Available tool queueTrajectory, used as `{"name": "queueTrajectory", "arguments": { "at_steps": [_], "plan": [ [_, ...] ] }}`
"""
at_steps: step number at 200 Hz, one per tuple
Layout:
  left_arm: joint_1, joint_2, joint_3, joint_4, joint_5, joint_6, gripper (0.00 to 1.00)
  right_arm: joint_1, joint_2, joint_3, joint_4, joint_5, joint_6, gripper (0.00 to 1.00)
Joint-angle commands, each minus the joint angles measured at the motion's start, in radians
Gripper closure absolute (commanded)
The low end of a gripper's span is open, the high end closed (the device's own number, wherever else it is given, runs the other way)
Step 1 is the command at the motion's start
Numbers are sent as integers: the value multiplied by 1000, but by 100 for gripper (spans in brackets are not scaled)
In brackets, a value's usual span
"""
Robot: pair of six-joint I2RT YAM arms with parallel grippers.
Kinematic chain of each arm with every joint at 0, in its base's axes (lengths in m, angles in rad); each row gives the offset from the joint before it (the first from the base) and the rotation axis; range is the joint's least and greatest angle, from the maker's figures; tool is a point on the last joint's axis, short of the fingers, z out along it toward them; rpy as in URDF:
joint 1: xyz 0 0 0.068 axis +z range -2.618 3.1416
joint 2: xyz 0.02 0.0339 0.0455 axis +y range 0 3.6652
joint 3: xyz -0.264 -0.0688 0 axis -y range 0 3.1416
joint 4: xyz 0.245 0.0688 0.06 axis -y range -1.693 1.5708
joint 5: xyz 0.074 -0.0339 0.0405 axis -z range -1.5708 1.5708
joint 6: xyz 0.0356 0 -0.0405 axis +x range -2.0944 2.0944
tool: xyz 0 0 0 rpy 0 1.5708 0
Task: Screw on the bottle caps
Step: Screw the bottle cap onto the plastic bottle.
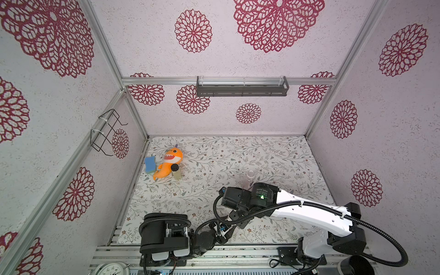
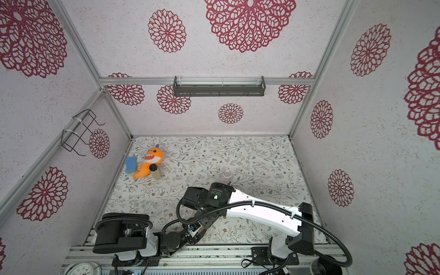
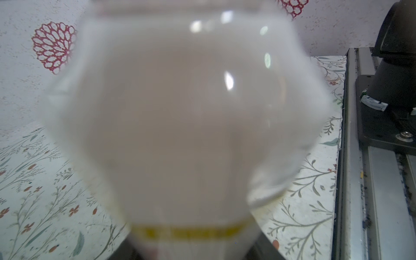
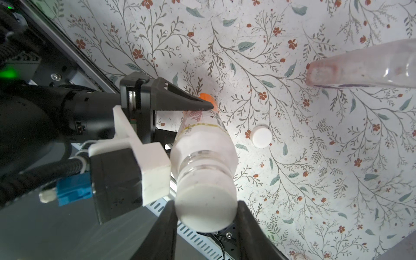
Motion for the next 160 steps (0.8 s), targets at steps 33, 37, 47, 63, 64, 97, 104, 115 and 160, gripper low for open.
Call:
{"name": "queueTrajectory", "arguments": {
  "at_steps": [33,37,47,63,64,97,104,115,160],
  "plan": [
    [-24,7,14,72,1,31,46,-25,-35,82,-59,-6,2,45],
    [-24,6,15,73,3,31,46,-25,-41,94,-71,-4,-11,44],
    [-23,8,18,72,10,32,46,-23,-53,121,-96,-14,-44,41],
    [-24,10,20,72,20,34,46,-19,-67,150,-126,-41,-104,40],
    [-24,10,20,72,21,34,46,-19,-67,152,-128,-40,-107,39],
    [-26,-4,13,73,40,31,46,-16,-73,123,-177,20,-211,44],
    [-26,-9,11,72,46,27,46,-16,-75,107,-175,24,-226,46],
    [-25,-16,6,72,51,24,46,-13,-82,81,-159,26,-241,46],
    [-28,-18,4,72,78,23,46,45,-108,17,-74,-1,-317,44]
  ]
}}
